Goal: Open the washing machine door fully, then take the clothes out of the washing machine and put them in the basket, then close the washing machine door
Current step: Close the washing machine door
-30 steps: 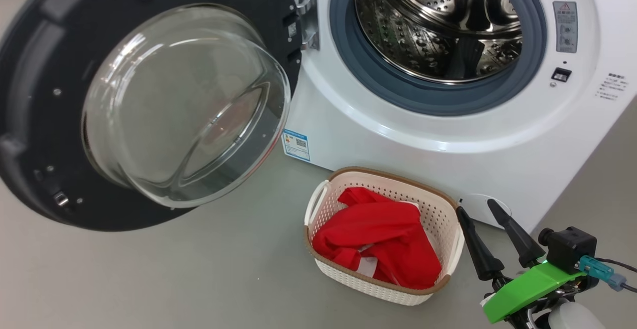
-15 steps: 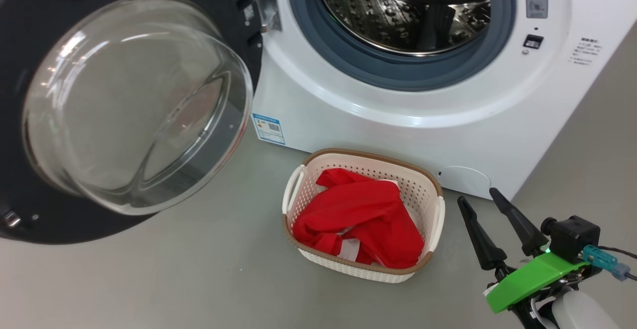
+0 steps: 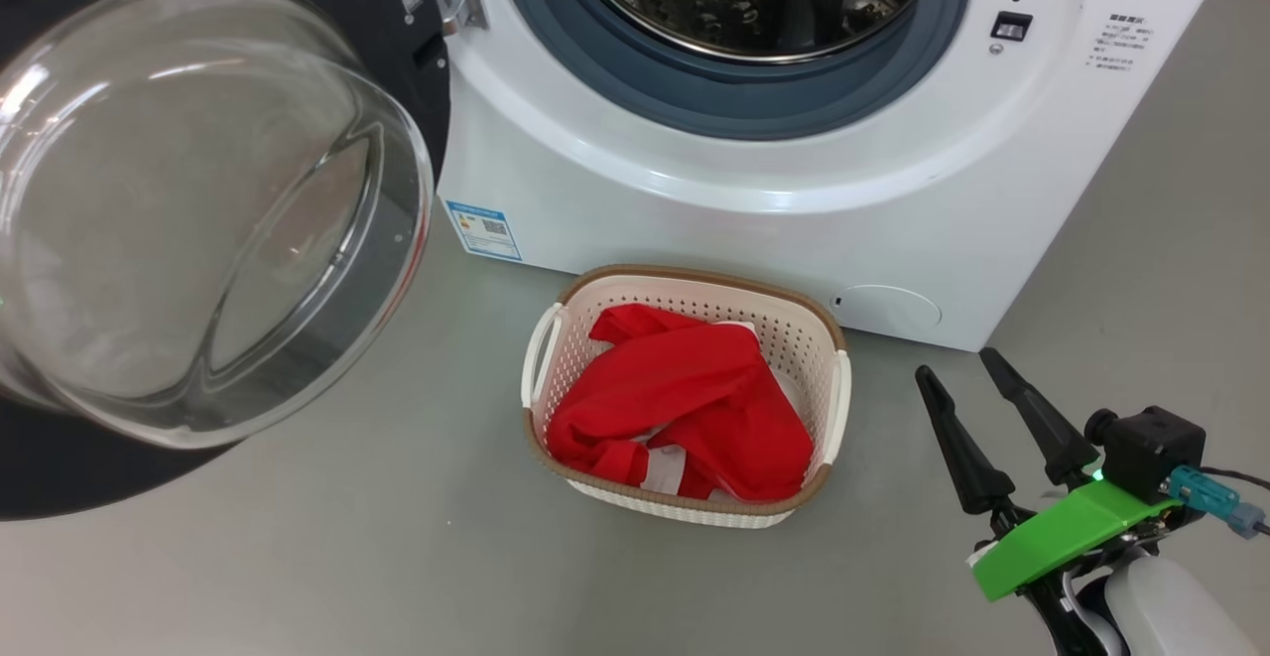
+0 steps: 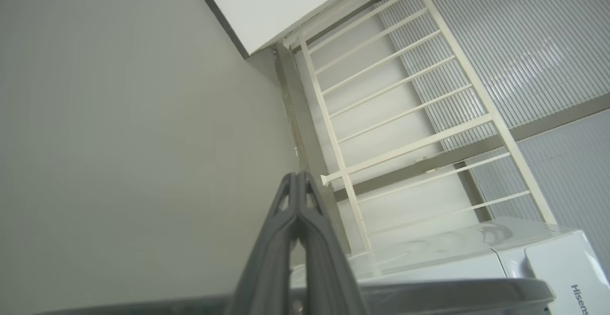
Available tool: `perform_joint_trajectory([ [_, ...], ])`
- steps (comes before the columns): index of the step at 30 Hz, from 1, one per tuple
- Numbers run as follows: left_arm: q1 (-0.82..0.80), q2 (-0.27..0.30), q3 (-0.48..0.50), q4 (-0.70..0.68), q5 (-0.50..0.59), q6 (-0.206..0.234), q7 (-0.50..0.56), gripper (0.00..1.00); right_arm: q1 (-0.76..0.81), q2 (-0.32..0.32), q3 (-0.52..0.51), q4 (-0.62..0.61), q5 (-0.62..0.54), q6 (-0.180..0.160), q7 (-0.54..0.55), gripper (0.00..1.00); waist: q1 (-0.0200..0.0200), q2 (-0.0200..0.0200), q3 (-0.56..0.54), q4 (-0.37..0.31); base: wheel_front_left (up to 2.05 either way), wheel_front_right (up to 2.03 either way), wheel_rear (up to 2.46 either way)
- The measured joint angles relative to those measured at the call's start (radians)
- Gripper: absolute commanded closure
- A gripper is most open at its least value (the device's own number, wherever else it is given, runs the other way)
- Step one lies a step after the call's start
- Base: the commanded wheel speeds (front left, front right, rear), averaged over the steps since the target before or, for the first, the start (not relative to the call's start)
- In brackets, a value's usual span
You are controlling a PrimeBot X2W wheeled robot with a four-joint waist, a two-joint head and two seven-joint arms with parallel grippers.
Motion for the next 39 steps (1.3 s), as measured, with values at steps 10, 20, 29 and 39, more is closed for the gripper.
perform_joint_trajectory([
  [10, 0.000, 0.020, -0.018, 0.029, -0.022, 0.000, 0.115, 1.00, -0.003, 0.001, -0.010, -0.002, 0.000, 0.000, 0.000, 0.00, 0.0000, 0.0000, 0.001, -0.013, 0.00, 0.00, 0.00],
  [20, 0.029, 0.028, -0.058, -0.008, -0.043, -0.001, 0.278, 1.00, 0.000, 0.014, -0.017, 0.004, 0.000, 0.000, 0.000, 0.00, 0.0000, 0.0000, -0.027, -0.002, 0.00, 0.00, 0.00],
  [29, 0.093, 0.031, -0.082, -0.101, -0.064, 0.000, 0.423, 1.00, 0.002, 0.028, -0.021, 0.010, 0.000, 0.000, 0.000, 0.00, 0.0000, 0.0000, -0.054, 0.003, 0.00, 0.00, 0.00],
  [39, 0.194, 0.030, -0.120, -0.274, -0.121, 0.035, 0.644, 1.00, 0.029, 0.052, -0.026, 0.016, 0.000, 0.000, 0.000, 0.00, 0.0000, 0.0000, -0.096, 0.003, 0.00, 0.00, 0.00],
])
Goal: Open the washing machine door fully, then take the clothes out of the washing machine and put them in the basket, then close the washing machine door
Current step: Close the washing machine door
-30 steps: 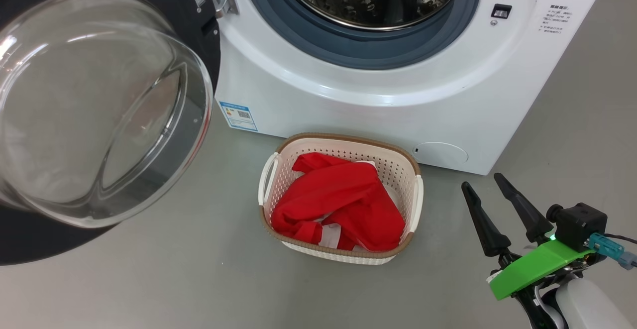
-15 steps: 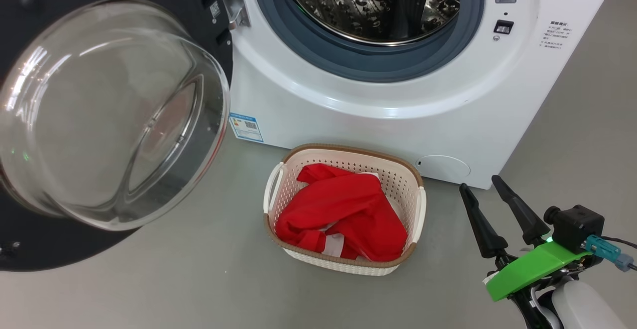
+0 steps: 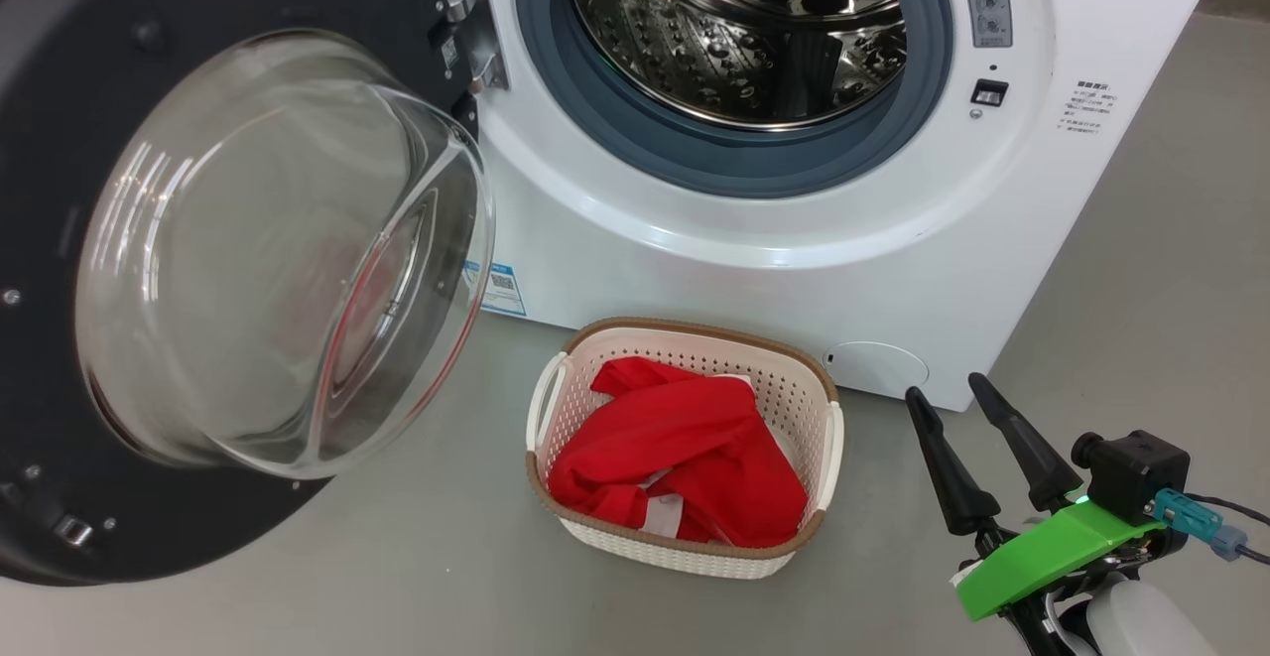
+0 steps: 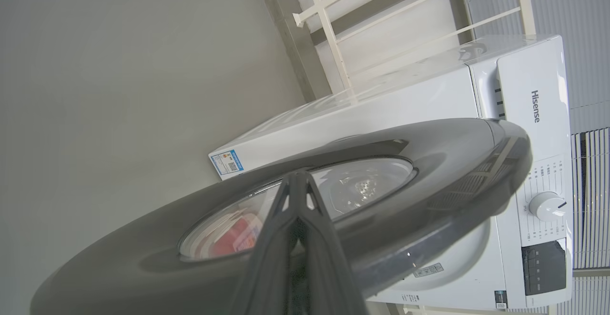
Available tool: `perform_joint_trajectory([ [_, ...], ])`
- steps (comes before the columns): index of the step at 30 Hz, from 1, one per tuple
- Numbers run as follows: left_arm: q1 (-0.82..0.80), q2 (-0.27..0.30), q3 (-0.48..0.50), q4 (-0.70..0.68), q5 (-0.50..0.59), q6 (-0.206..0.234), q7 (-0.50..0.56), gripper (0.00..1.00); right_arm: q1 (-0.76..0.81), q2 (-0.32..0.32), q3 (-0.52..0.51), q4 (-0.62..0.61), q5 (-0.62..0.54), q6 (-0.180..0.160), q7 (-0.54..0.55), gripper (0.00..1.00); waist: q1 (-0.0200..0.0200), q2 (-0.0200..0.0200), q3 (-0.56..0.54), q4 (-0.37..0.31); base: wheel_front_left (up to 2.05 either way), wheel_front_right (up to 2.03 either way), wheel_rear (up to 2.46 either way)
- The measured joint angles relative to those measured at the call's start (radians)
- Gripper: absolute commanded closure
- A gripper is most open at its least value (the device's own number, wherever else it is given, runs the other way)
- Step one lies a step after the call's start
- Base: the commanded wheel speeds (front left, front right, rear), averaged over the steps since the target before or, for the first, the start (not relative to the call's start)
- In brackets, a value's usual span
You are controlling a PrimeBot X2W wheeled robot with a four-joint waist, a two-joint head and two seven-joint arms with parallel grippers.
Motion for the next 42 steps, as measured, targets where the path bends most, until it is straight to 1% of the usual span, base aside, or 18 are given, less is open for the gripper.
perform_joint_trajectory([
  [4, 0.033, -0.005, -0.004, -0.067, -0.017, 0.026, 0.053, 1.00, 0.000, 0.003, -0.001, 0.000, 0.000, 0.000, 0.000, 0.00, 0.0000, 0.0000, -0.007, -0.001, 0.00, 0.00, 0.00],
  [8, 0.056, -0.020, -0.009, -0.137, -0.056, 0.043, 0.111, 1.00, 0.010, 0.007, -0.002, 0.000, 0.000, 0.000, 0.000, 0.00, 0.0000, 0.0000, -0.012, -0.002, 0.00, 0.00, 0.00],
  [14, 0.094, -0.039, -0.032, -0.245, -0.079, 0.062, 0.187, 1.00, 0.016, 0.014, -0.002, 0.001, 0.000, 0.000, 0.000, 0.00, 0.0000, 0.0000, -0.020, -0.006, 0.00, 0.00, 0.00],
  [22, 0.130, -0.072, -0.067, -0.375, -0.119, 0.092, 0.264, 1.00, 0.018, 0.018, -0.002, 0.001, 0.000, 0.000, 0.000, 0.00, 0.0000, 0.0000, -0.030, -0.022, 0.00, 0.00, 0.00],
  [31, 0.146, -0.107, -0.091, -0.458, -0.154, 0.123, 0.297, 1.00, 0.020, 0.022, -0.002, 0.004, 0.000, 0.000, 0.000, 0.00, 0.0000, 0.0000, -0.044, -0.053, 0.00, 0.00, 0.00],
  [42, 0.169, -0.159, -0.133, -0.525, -0.169, 0.126, 0.321, 1.00, 0.035, 0.022, 0.002, 0.012, 0.000, 0.000, 0.000, 0.00, 0.0000, 0.0000, -0.063, -0.114, 0.00, 0.00, 0.00],
])
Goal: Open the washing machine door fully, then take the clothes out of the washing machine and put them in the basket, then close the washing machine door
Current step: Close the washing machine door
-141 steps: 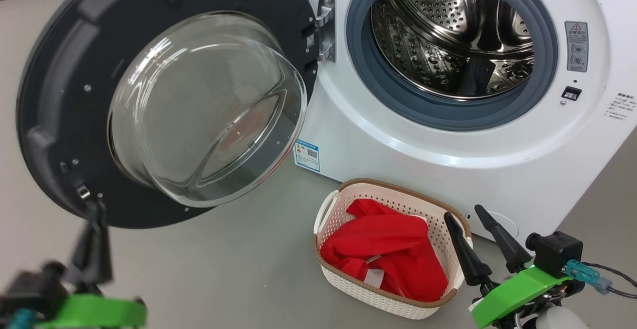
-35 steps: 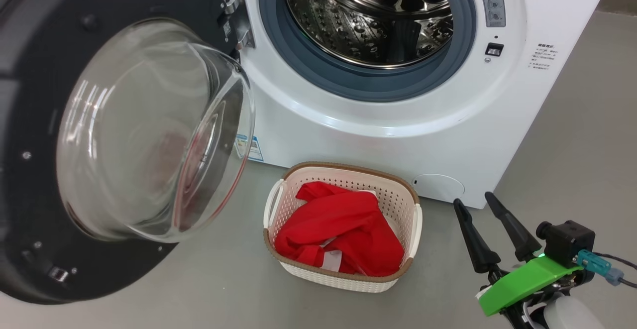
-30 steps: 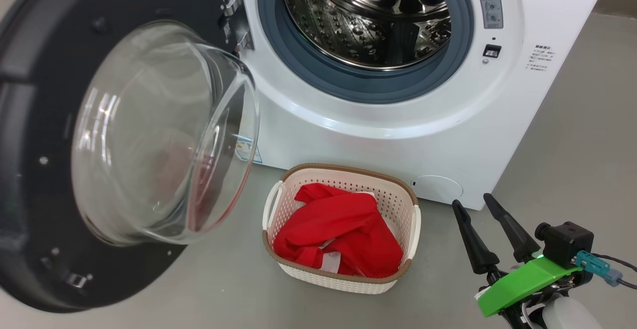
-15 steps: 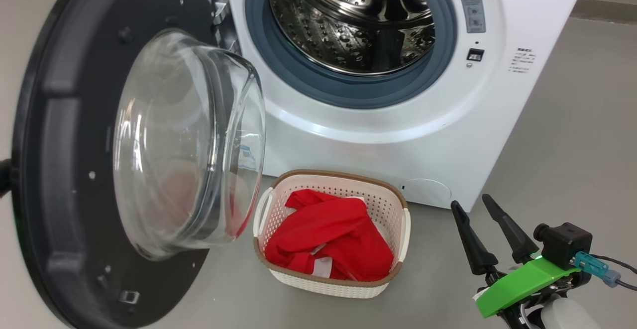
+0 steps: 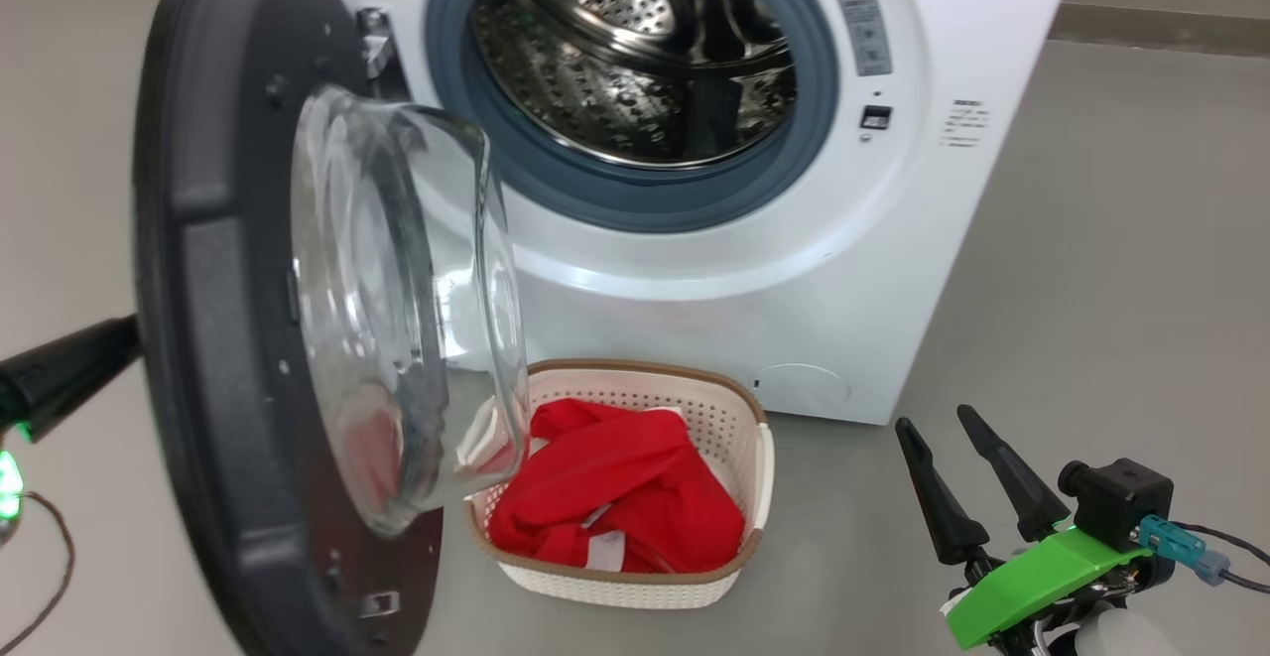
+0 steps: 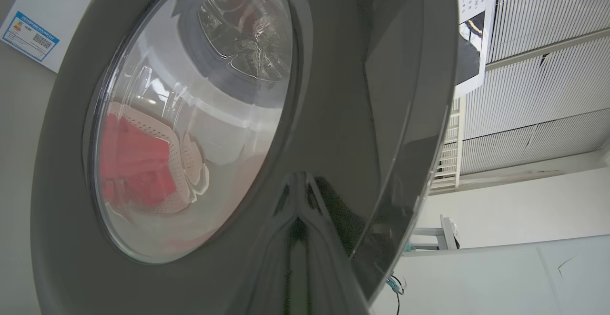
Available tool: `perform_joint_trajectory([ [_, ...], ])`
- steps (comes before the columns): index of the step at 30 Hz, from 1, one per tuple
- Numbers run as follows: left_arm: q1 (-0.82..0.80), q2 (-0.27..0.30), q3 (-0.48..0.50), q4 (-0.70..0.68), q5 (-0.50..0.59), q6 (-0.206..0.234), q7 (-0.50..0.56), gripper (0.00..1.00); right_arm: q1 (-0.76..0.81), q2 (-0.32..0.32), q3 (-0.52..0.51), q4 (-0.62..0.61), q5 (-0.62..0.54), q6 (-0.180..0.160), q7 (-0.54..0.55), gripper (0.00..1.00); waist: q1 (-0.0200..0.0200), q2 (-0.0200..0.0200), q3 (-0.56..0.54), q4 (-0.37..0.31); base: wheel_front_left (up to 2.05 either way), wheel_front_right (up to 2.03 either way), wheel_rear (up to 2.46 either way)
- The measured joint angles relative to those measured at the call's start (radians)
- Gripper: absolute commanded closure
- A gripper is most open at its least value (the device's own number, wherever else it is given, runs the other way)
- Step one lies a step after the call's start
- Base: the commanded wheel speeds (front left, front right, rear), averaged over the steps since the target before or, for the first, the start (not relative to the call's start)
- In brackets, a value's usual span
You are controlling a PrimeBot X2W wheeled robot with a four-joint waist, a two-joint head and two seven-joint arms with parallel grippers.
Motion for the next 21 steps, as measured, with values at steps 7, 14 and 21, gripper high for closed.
perform_joint_trajectory([
  [7, 0.002, -0.017, -0.015, -0.010, -0.001, -0.001, 0.000, 1.00, 0.001, -0.001, 0.003, 0.002, 0.000, 0.000, 0.000, 0.00, 0.0000, -0.0001, -0.008, -0.051, 0.00, 0.00, 0.00],
  [14, 0.002, -0.035, -0.020, -0.009, 0.000, -0.031, -0.019, 1.00, 0.001, -0.007, 0.006, 0.002, 0.000, 0.000, 0.000, 0.00, -0.0001, 0.0000, -0.010, -0.104, 0.00, 0.00, 0.00],
  [21, 0.002, -0.047, -0.035, 0.001, 0.012, -0.059, -0.043, 1.00, 0.001, -0.009, 0.007, 0.002, 0.000, 0.000, 0.000, 0.00, 0.0000, 0.0000, -0.009, -0.144, 0.00, 0.00, 0.00],
])
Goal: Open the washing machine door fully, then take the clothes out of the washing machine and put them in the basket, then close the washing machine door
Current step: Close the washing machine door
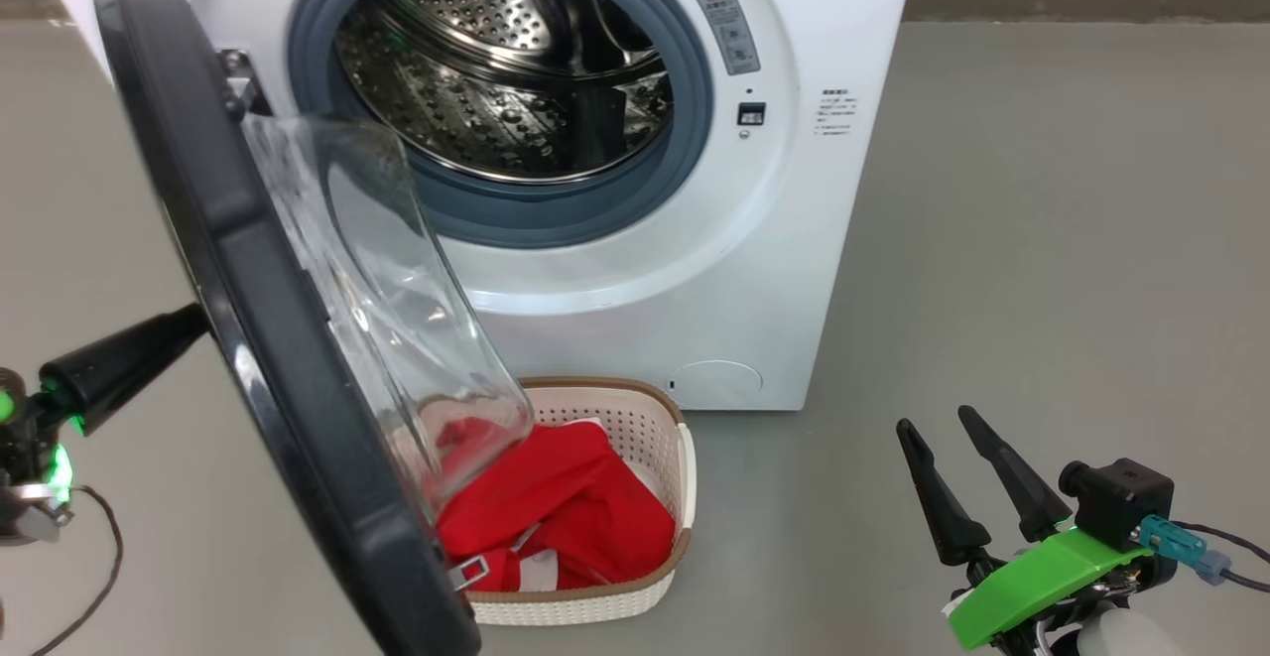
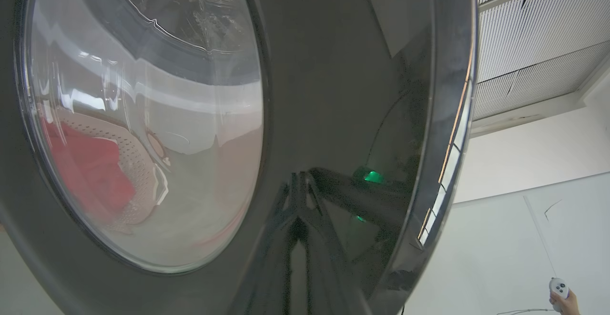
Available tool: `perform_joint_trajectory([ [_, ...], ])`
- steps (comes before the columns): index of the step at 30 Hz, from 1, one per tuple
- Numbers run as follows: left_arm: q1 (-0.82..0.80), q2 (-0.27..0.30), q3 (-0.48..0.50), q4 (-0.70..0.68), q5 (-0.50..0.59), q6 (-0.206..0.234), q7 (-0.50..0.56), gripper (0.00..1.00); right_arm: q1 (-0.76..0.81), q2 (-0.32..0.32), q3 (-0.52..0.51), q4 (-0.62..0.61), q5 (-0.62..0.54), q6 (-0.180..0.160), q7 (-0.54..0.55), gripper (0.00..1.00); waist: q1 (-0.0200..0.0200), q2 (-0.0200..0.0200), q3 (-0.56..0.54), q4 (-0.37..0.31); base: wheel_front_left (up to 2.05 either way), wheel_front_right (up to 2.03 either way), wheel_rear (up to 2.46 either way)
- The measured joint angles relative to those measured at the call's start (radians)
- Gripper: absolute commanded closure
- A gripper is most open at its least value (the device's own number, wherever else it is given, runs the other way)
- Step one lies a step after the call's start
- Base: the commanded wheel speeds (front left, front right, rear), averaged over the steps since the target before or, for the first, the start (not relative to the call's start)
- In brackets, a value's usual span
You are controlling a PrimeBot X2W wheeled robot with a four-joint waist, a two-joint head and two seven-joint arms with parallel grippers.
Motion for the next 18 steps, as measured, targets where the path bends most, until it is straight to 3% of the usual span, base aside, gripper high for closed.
perform_joint_trajectory([
  [18, -0.002, -0.030, 0.002, 0.005, 0.006, -0.035, -0.039, 1.00, 0.000, -0.002, -0.001, 0.000, 0.000, 0.000, 0.000, 0.00, 0.0000, 0.0000, 0.017, -0.080, 0.00, 0.00, 0.00],
])
